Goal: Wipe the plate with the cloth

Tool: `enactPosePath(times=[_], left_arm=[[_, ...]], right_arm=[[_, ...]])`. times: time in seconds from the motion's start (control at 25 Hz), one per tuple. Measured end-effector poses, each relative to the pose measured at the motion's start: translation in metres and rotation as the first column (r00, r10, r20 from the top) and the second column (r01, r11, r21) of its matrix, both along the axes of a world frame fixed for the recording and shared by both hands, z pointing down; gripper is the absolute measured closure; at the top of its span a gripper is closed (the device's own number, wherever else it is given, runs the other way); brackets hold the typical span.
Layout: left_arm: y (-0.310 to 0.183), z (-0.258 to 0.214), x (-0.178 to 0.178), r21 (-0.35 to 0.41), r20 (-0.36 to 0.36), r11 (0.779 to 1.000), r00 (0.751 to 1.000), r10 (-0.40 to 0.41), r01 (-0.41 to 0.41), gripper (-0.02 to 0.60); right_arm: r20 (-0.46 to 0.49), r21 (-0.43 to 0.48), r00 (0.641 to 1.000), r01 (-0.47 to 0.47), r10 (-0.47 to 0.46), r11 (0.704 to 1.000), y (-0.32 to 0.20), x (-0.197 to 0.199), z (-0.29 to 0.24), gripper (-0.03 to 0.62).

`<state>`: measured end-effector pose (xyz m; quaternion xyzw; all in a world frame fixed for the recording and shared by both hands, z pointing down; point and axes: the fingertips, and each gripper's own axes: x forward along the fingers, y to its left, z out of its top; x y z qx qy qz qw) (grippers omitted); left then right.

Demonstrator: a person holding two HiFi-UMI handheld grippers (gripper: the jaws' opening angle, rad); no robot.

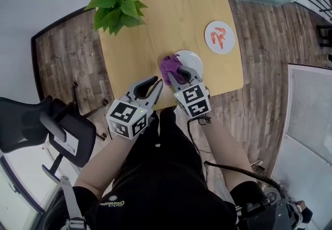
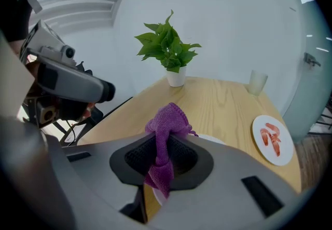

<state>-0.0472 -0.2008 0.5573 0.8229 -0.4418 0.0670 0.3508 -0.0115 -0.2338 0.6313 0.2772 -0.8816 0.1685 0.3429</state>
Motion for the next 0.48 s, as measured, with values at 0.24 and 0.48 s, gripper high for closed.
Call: enactPosePath(times=[0.24,0.48], left_arm=[[-0.002,-0.001,0.002,0.007,0.004,1.000,1.000,0.006,-0.006,0.522],[0.002,-0.002,0.007,0.005,0.007,1.000,1.000,0.020,-0.020,0.522]], right_arm=[[0.012,-0.064,0.999,0.042,-0.042,0.997,0.052,-0.001,0.003,0.539],[0.029,-0.035,1.000,0.011,-0.010,0.999,0.040,0.008,-0.007,0.539]])
